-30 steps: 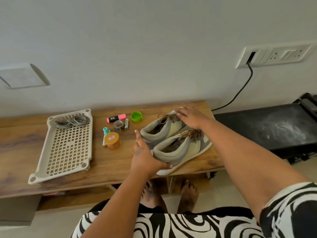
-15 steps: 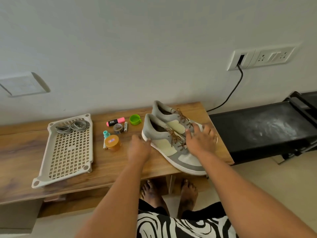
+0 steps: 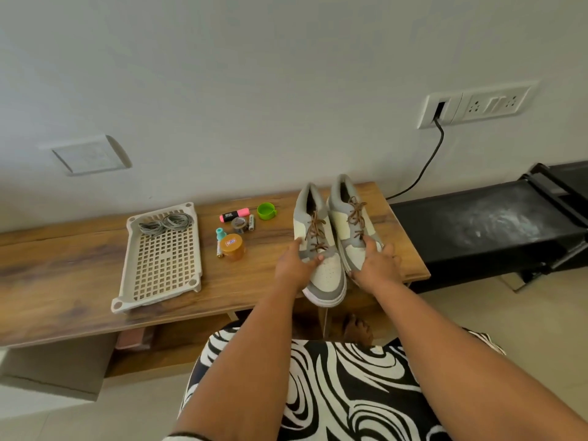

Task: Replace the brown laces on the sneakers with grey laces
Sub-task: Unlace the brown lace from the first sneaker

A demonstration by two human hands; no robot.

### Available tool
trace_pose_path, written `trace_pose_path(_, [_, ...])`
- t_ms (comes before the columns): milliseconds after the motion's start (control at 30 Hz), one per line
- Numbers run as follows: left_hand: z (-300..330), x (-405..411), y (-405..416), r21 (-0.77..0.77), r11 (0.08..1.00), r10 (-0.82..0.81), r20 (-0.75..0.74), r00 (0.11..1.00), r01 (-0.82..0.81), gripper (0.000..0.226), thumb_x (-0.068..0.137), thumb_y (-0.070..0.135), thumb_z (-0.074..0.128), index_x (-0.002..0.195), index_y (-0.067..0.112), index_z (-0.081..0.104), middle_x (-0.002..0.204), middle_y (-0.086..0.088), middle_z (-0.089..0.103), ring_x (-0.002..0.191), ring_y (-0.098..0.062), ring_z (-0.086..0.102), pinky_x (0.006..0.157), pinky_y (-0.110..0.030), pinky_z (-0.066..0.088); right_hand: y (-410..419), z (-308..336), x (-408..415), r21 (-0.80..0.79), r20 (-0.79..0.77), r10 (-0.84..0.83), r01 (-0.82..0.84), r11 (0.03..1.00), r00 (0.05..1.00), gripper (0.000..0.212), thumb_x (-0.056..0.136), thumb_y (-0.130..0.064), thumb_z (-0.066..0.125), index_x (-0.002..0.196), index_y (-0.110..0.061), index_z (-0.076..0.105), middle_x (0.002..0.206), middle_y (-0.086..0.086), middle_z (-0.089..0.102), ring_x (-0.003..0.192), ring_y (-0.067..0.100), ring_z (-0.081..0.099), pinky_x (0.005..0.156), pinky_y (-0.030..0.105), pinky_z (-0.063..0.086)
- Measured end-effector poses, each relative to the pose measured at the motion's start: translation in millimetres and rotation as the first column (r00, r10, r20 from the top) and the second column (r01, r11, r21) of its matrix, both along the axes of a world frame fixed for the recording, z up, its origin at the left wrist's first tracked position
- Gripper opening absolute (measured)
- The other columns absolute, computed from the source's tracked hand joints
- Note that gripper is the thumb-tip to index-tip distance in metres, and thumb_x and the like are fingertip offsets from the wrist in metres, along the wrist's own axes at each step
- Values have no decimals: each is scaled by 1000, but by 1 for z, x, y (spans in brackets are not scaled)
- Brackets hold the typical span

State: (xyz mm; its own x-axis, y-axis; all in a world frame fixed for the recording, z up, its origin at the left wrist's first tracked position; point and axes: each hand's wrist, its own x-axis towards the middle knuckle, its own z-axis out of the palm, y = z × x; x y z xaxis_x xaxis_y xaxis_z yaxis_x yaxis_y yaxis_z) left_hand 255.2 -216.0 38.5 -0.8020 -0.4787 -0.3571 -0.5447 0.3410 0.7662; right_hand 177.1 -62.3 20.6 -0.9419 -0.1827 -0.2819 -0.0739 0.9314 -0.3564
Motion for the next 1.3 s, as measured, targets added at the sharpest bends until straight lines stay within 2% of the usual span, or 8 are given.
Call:
trace_pose_path(200, [6, 6, -8, -105, 987, -109, 106, 988, 120, 69, 96, 43, 59, 152, 20, 28, 151, -8, 42, 136, -30, 42, 108, -41, 40, 1, 7, 9, 10, -60, 38, -37, 999, 997, 82, 87, -33, 68, 151, -32, 17, 145, 14, 22, 131, 33, 30, 106, 48, 36])
trace_pose_path(333, [21, 3, -23, -93, 995, 11, -111, 994, -22, 44, 98, 29, 58, 140, 18, 50, 138, -3, 56, 124, -21, 53, 101, -39, 46, -16, 8, 18, -231, -334, 95, -179, 956, 938, 63, 90, -35, 64, 143, -15, 36, 143, 13, 32, 130, 30, 32, 107, 41, 36])
trace_pose_path(433, [21, -5, -35, -114, 983, 118, -198, 973, -142, 29, 98, 25, 58, 125, 16, 64, 123, 1, 66, 113, -16, 59, 90, -30, 46, -39, 3, 22, -351, -333, 179, -297, 888, 926, 59, 90, -39, 66, 136, -6, 46, 132, 13, 43, 124, 28, 41, 102, 33, 37])
trace_pose_path(667, [-8, -27, -35, -128, 986, 85, -172, 981, -107, 36, 87, 35, 72, 119, 19, 68, 118, 6, 67, 111, -13, 59, 88, -27, 45, -66, -15, 19, -260, -266, 196, -266, 928, 944, 96, 73, -53, 78, 143, -1, 37, 135, 14, 44, 126, 31, 39, 104, 37, 38])
trace_pose_path(933, [-11, -30, -38, -218, 974, 30, -152, 988, -63, 11, 89, 36, 68, 89, 25, 66, 105, 9, 67, 101, -15, 57, 75, -31, 43, -65, -9, 15, -214, -264, 222, -281, 935, 939, 78, 69, -57, 79, 122, -6, 51, 119, 10, 50, 116, 28, 44, 94, 34, 41])
trace_pose_path(1100, [17, -24, -45, 319, 947, 124, -322, 938, -16, 15, 96, 24, 62, 102, 10, 63, 91, 1, 64, 90, -14, 57, 76, -29, 47, -67, -4, 18, -189, -239, 236, -284, 940, 942, 73, 74, -57, 75, 122, -7, 52, 121, 9, 51, 117, 27, 45, 97, 33, 40])
trace_pose_path(1200, [27, -20, -48, 552, 831, 204, -408, 890, 63, 32, 96, 25, 60, 120, 3, 60, 118, -10, 65, 115, -22, 57, 104, -44, 43, -68, -2, 19, -160, -228, 257, -296, 942, 939, 73, 76, -58, 73, 123, -7, 51, 121, 9, 52, 116, 26, 45, 98, 32, 39])
trace_pose_path(1300, [36, -16, -49, 758, 641, 385, -456, 802, 124, 17, 101, 15, 50, 106, 4, 62, 123, -13, 67, 124, -27, 58, 108, -43, 42, -69, 0, 21, -114, -240, 280, -314, 943, 929, 73, 79, -58, 69, 126, -6, 49, 122, 9, 51, 116, 26, 45, 97, 30, 38])
